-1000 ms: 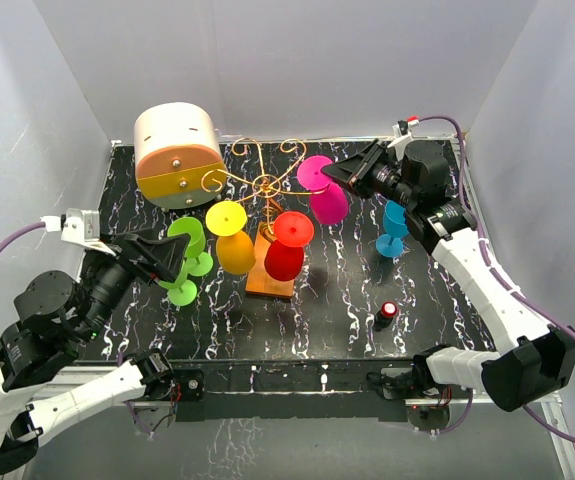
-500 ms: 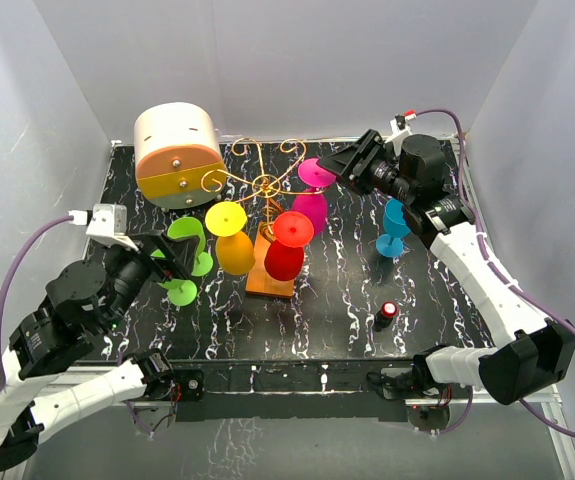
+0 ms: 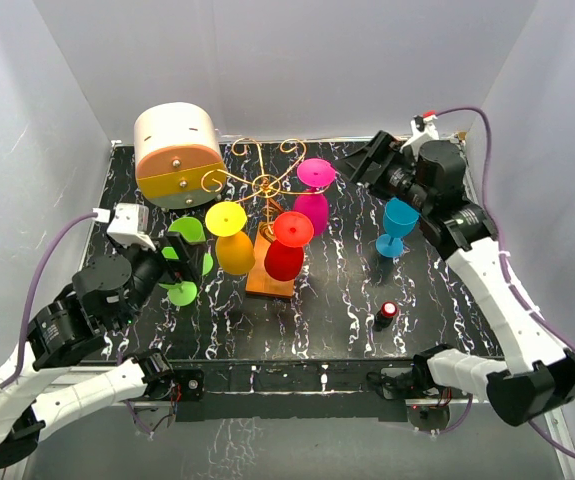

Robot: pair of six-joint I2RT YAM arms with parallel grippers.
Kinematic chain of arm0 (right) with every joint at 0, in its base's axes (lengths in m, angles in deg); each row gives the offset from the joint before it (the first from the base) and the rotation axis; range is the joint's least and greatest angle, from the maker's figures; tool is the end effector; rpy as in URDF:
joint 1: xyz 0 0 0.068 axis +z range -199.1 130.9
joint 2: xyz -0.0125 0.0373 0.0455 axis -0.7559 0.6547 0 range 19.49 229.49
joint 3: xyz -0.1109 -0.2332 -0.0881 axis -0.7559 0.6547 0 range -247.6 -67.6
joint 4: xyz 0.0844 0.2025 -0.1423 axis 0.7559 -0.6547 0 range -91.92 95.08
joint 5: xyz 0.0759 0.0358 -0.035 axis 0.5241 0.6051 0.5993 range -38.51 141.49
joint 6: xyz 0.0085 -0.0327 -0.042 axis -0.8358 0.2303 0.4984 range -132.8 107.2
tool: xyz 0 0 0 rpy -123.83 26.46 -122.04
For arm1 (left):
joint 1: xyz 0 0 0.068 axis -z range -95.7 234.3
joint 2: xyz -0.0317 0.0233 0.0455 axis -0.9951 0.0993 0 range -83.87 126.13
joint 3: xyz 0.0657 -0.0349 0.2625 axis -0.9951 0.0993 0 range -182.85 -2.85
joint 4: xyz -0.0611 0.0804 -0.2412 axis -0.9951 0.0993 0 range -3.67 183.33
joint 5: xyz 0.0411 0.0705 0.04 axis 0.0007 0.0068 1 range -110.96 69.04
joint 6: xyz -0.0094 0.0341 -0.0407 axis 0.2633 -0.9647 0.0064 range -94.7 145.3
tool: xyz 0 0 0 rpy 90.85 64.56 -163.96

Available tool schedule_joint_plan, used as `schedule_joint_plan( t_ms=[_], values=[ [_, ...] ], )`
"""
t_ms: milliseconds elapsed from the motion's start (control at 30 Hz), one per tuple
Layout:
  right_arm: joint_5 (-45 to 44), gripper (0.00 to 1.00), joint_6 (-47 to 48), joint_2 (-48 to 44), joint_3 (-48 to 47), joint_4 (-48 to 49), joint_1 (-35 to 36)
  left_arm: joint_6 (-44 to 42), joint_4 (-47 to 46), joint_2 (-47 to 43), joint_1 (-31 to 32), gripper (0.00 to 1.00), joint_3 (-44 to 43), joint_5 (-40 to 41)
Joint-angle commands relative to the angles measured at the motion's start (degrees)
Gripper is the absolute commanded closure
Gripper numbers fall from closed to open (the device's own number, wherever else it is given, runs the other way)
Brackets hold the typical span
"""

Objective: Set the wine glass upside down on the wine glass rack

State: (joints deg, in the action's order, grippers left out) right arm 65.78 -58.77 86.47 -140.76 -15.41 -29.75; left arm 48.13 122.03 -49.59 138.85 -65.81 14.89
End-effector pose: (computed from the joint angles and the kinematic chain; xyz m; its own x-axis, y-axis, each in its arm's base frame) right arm 0.2415 0.0940 0.4158 -0.5552 0.5435 -0.6296 -0.2124 0.6393 0.7391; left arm 0.0692 -0.0614 0.4199 -0.1907 -0.2744 -0.9425 0.2701 0.9084 -0.3191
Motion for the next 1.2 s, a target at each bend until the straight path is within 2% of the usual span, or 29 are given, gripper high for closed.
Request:
schedule_joint_plan(
  t_ms=[0,167,233,300,400,500,533,800,933,1167],
  values=[
    [-12.76,0.23,11.88,-5.21,-4.01,-7.89,-0.37,0.11,1.16,-0.36,0.14,0.12,0.97,0.97],
    [-25.60,0.25,15.38,-5.88,-3.52,-15.12,-0.37,-0.21,-0.75,-1.68,0.17,0.10,1.77,1.34],
    [-29.22,0.26,15.39,-5.26,-3.43,-16.91,-0.50,-0.24,-1.06,-1.91,0.21,0.08,1.71,1.69],
    [-32.49,0.26,15.40,-4.54,-2.61,-17.73,-0.62,-0.31,-1.17,-2.10,0.14,0.02,1.61,1.90],
    [-35.31,0.27,16.03,-3.83,0.17,-17.29,-1.05,-0.29,-0.80,-2.41,0.13,0.01,1.61,1.89],
    [-34.36,0.42,17.79,-2.51,2.63,-16.96,-1.76,-0.16,-0.29,-2.72,0.16,0.01,1.71,1.67],
    [-33.23,0.44,18.59,-1.58,3.14,-17.08,-2.04,-0.11,-0.18,-2.79,0.15,0.01,1.70,1.56],
    [-29.54,0.47,23.11,5.59,4.03,-16.16,-3.44,0.87,0.03,-4.09,0.15,0.01,1.77,0.85],
    [-30.85,0.56,24.95,8.15,4.04,-15.84,-3.58,0.78,0.10,-4.82,0.17,0.01,1.52,1.99],
    [-31.91,0.64,25.21,11.56,5.42,-15.92,-3.53,0.03,0.32,-5.11,0.15,0.01,0.54,2.99]
  ],
)
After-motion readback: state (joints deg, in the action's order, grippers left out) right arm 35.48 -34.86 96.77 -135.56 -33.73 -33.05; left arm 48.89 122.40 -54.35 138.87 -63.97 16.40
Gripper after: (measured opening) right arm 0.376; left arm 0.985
